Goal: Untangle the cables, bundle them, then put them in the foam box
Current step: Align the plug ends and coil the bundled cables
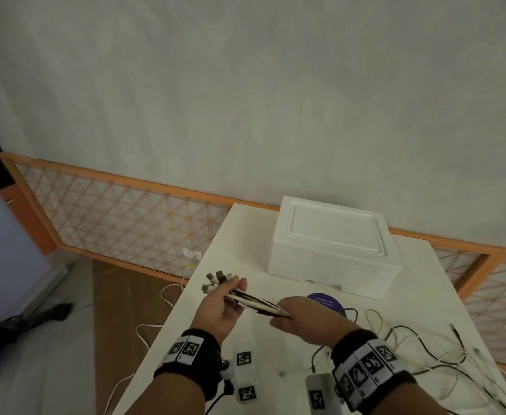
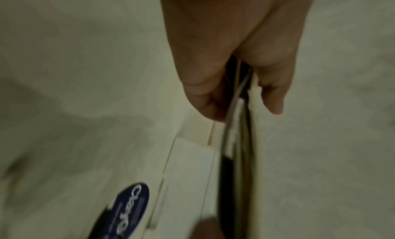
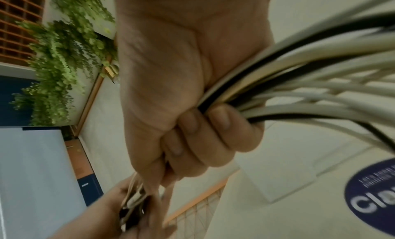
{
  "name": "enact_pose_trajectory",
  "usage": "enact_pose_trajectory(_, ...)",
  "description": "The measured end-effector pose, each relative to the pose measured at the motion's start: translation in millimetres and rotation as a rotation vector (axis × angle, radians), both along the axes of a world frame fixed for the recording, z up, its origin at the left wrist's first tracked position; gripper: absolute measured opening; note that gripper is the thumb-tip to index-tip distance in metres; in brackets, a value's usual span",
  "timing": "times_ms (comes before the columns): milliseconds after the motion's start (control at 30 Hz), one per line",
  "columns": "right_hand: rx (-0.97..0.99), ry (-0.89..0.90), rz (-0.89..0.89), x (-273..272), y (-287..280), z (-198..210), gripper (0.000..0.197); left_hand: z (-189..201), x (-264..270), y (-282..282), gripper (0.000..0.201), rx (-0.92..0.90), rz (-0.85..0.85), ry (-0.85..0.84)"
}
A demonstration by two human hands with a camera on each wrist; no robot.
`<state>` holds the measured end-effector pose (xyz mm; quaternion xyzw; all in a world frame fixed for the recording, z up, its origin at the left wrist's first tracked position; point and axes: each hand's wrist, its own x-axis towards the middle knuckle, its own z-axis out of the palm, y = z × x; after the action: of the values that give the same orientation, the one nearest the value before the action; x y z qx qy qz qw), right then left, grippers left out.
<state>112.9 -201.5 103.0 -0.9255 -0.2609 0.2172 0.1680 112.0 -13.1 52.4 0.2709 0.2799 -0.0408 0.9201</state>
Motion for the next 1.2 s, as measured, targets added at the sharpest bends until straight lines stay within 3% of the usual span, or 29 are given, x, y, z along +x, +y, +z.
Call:
enact_pose_trajectory(100,-0.052,0.001,0.014,2.1,-5.2,11.5,0.026,-15.7,-10.9,28.2,0.031,0.144,-0.099,-0.027)
enact_pose_trajectory(167,-0.096,-0.002,0.017,3.1,-9.4,16.2,0.025,-22.3,-14.2,54.3,0.048,0.398,-0.074,0.035)
enact_pose_trajectory(233,-0.151,-0.008,0.031,3.3,-11.2,19.1,0.025,-10.0,-17.2,68.0,0.065,0.722,0.057,0.100)
enact_pose_trajectory(300,-0.220,-0.012,0.059,2.5,-7.7,19.9,0.024,17.6,-19.6,58.6,0.064,0.934,0.080,-0.098)
enact_pose_trajectory(367,-0.283,-0.002,0.094,1.4,-0.4,19.8,0.027,46.6,-24.5,30.4,0.052,1.155,-0.183,-0.407)
enact_pose_trajectory(433,-0.305,0.012,0.145,-0.8,7.1,21.6,0.030,56.8,-25.2,-0.7,0.062,1.286,-0.612,-0.601)
enact_pose_trajectory(500,-0.250,0.030,0.185,-3.7,10.2,25.7,0.026,44.2,-24.4,-20.9,0.071,1.341,-0.918,-0.660)
enact_pose_trajectory(533,-0.213,0.038,0.179,-5.2,10.1,28.8,0.026,36.0,-24.5,-28.2,0.069,1.366,-0.965,-0.642)
enact_pose_trajectory(733,-0.132,-0.053,0.145,-6.4,-8.2,37.1,0.017,15.4,-23.5,-38.4,0.022,1.345,-1.028,-0.489)
enact_pose_trajectory(800,-0.077,-0.067,0.094,-4.6,-19.1,34.1,0.009,14.4,-23.6,-33.5,0.017,1.333,-0.997,-0.457)
enact_pose_trajectory(1000,0.208,-0.022,-0.218,-2.3,-60.3,17.1,0.013,14.7,-25.9,-21.1,0.010,0.948,-0.785,-0.382)
enact_pose_trajectory(1200,0.301,-0.321,-0.219,7.4,-37.7,20.4,0.006,11.7,-35.2,-40.6,0.007,0.520,-1.014,-0.356)
